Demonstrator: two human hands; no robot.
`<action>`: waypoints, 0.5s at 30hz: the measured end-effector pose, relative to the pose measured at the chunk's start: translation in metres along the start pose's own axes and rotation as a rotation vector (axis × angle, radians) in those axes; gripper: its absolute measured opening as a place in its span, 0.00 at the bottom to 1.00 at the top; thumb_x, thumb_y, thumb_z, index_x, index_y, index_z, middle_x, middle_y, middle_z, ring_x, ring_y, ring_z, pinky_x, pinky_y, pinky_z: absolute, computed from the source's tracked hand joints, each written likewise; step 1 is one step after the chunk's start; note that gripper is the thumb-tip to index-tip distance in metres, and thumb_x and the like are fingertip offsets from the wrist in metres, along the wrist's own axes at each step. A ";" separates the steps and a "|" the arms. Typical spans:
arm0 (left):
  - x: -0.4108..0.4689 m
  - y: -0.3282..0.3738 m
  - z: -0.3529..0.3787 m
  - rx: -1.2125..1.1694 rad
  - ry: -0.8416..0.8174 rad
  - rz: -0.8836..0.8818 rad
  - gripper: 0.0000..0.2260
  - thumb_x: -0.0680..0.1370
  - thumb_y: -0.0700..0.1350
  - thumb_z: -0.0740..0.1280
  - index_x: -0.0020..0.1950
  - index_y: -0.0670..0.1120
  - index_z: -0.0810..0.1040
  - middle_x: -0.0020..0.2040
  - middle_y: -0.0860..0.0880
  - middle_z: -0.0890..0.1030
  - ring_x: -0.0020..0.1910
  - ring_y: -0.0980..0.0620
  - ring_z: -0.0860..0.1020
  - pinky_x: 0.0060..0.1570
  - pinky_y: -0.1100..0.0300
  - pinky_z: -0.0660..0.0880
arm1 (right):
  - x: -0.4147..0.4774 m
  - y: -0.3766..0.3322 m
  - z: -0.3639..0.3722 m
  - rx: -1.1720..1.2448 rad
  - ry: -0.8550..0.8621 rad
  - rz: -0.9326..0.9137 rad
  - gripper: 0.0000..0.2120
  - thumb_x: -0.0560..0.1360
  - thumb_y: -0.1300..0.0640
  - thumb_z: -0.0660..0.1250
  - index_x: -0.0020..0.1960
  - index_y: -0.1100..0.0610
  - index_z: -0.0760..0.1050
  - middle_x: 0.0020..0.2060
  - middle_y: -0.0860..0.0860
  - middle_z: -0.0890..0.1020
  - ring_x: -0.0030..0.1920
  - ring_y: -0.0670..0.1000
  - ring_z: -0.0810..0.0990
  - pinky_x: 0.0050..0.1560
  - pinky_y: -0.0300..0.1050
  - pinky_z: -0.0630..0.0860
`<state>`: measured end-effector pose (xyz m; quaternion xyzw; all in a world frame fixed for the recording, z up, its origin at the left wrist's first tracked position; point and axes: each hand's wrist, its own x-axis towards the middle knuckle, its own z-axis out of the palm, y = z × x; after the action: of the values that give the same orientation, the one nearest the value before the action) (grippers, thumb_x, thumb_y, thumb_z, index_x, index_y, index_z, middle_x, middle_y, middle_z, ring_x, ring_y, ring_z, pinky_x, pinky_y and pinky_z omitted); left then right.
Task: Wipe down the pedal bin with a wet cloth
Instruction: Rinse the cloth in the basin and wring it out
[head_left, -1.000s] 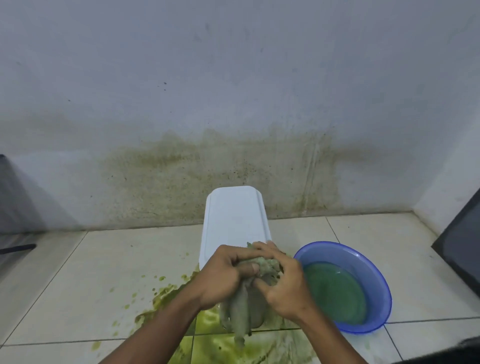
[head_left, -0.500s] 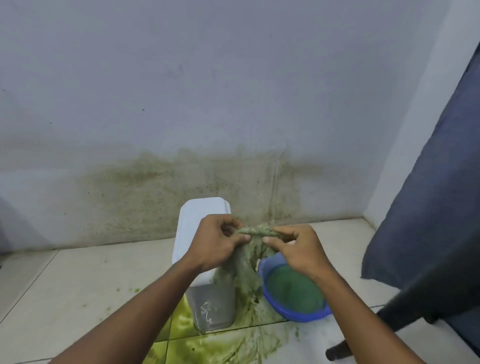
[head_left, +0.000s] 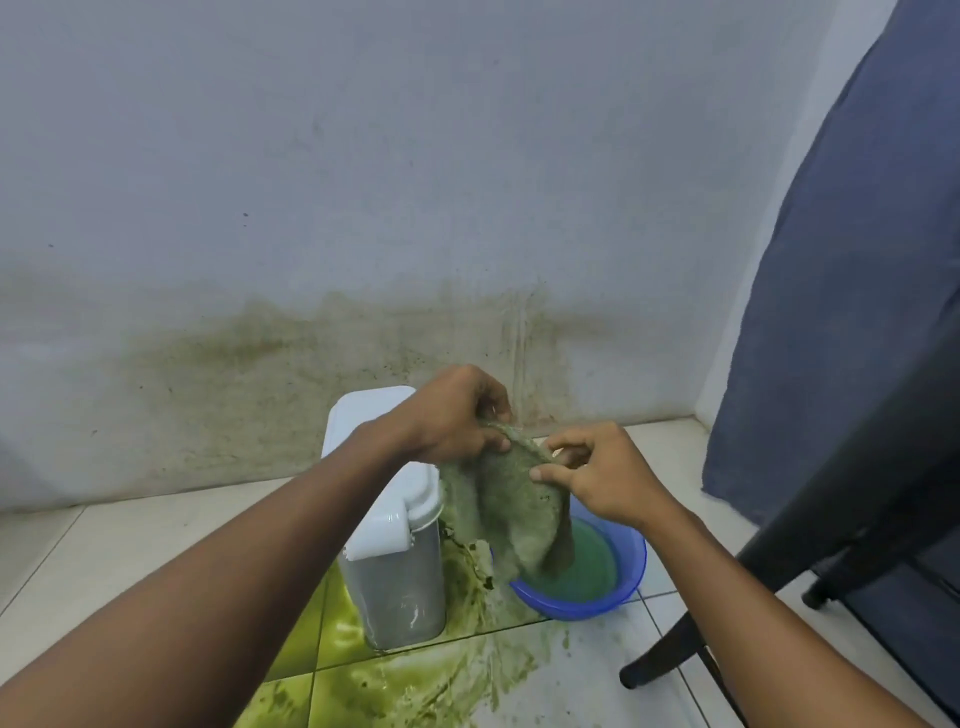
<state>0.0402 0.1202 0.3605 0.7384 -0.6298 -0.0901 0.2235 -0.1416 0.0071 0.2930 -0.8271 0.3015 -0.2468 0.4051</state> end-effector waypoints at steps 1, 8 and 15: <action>0.000 -0.002 -0.002 0.062 -0.021 -0.006 0.09 0.70 0.49 0.80 0.40 0.53 0.80 0.39 0.55 0.80 0.38 0.56 0.78 0.38 0.60 0.74 | 0.001 0.001 -0.004 -0.012 -0.001 0.017 0.10 0.65 0.56 0.83 0.42 0.50 0.83 0.32 0.49 0.82 0.31 0.38 0.76 0.37 0.30 0.74; -0.002 -0.011 0.032 -0.046 0.088 -0.242 0.18 0.74 0.51 0.76 0.34 0.43 0.73 0.30 0.49 0.73 0.31 0.52 0.70 0.32 0.59 0.66 | 0.009 -0.001 -0.002 -0.059 0.093 0.228 0.13 0.68 0.57 0.80 0.49 0.50 0.81 0.37 0.51 0.81 0.32 0.50 0.80 0.39 0.43 0.79; -0.004 0.016 0.072 -0.352 -0.085 -0.244 0.07 0.68 0.45 0.73 0.39 0.44 0.78 0.34 0.46 0.78 0.35 0.44 0.75 0.35 0.52 0.72 | 0.017 -0.020 0.008 0.443 0.079 0.501 0.20 0.73 0.73 0.64 0.59 0.54 0.78 0.49 0.58 0.85 0.35 0.57 0.87 0.41 0.51 0.85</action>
<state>-0.0043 0.1070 0.3034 0.7543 -0.5193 -0.2559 0.3098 -0.1186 0.0099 0.3079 -0.6089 0.4502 -0.2307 0.6110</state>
